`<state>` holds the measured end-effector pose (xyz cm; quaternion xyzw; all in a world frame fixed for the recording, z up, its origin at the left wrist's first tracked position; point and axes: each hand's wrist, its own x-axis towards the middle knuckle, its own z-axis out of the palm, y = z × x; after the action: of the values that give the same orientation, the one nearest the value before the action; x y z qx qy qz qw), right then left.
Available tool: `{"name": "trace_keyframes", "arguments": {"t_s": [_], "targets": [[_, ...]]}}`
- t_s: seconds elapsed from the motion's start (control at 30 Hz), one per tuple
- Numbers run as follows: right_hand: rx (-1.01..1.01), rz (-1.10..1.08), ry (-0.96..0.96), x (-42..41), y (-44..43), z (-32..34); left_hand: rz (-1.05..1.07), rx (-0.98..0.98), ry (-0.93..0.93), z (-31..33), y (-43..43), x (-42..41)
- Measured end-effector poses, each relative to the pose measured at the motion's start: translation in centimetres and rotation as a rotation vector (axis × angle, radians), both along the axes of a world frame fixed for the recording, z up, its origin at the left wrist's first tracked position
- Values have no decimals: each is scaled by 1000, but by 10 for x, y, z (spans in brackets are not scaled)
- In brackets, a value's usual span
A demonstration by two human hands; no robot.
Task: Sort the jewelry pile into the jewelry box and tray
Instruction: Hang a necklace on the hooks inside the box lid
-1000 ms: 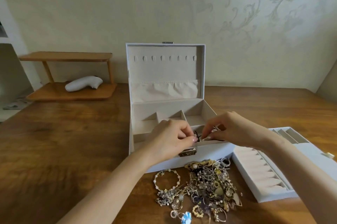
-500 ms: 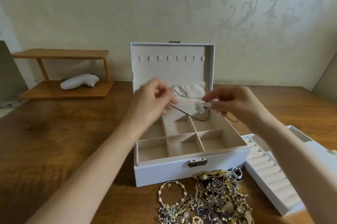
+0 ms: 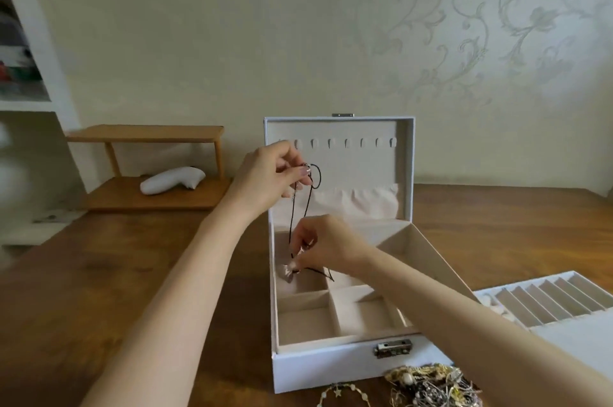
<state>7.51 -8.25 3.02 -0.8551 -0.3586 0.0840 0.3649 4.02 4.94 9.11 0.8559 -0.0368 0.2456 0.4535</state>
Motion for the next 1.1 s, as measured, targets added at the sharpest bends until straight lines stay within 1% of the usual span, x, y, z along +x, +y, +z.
{"name": "trace_keyframes", "arguments": {"t_s": [0.07,0.1,0.2,0.23,0.33,0.47,0.5,0.57,0.63,0.7,0.8,0.83,0.9,0.93,1.0,1.03,1.1], "targets": [[32,-9,16,3,-3,7,-19,-30,50,2,4,-1],[100,-36,56,5,-6,14,-30,-63,72,3,6,-1],[410,-74,238,15,-19,41,-56,-131,123,6,8,-3],[459,-79,243,18,-23,51,-57,-131,128,7,8,-3],[485,-98,150,23,-32,74,-47,-117,112,9,9,-5],[626,-102,92,25,-33,91,-103,-195,88,14,8,-10],[632,-94,88,25,-33,94,-116,-204,87,15,8,-11],[568,-87,80,25,-31,98,-97,-200,53,16,10,-10],[453,-104,31,25,-29,100,-58,-280,-3,17,12,-10],[397,-142,2,25,-29,100,-22,-352,-67,18,13,-9],[442,-184,15,25,-34,101,80,-360,-145,22,12,-7],[467,-192,35,25,-35,101,97,-390,-135,23,12,-7],[536,-231,103,25,-36,101,49,-455,-75,24,12,-8],[574,-253,138,25,-35,100,11,-432,-42,24,11,-9],[629,-271,189,25,-35,98,-38,-246,-9,22,8,-10],[635,-269,200,25,-35,97,-65,-160,-29,21,6,-10],[595,-247,177,26,-36,94,-81,-85,-103,21,2,-12]]}}
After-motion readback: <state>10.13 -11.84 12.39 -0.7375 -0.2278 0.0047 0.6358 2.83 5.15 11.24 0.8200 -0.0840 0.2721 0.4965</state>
